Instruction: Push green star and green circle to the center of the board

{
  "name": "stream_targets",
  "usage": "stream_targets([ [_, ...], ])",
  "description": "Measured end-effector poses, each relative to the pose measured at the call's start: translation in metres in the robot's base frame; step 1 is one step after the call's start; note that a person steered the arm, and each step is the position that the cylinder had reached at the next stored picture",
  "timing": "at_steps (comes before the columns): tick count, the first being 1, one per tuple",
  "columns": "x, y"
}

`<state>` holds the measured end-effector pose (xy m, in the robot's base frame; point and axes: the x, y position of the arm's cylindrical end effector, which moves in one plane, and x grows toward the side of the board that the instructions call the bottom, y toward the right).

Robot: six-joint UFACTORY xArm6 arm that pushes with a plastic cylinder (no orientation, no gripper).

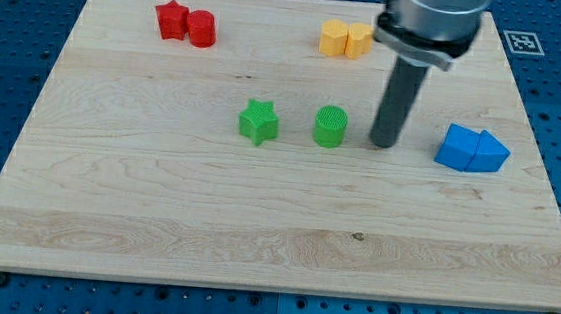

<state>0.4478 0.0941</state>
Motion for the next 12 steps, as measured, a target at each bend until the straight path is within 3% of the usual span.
stream_targets([
  [2,0.0,-0.088],
  [4,0.0,-0.14],
  [6,0.0,-0.139],
  [8,0.051,-0.146],
  [10,0.054,-0.203],
  [12,0.044,-0.207],
])
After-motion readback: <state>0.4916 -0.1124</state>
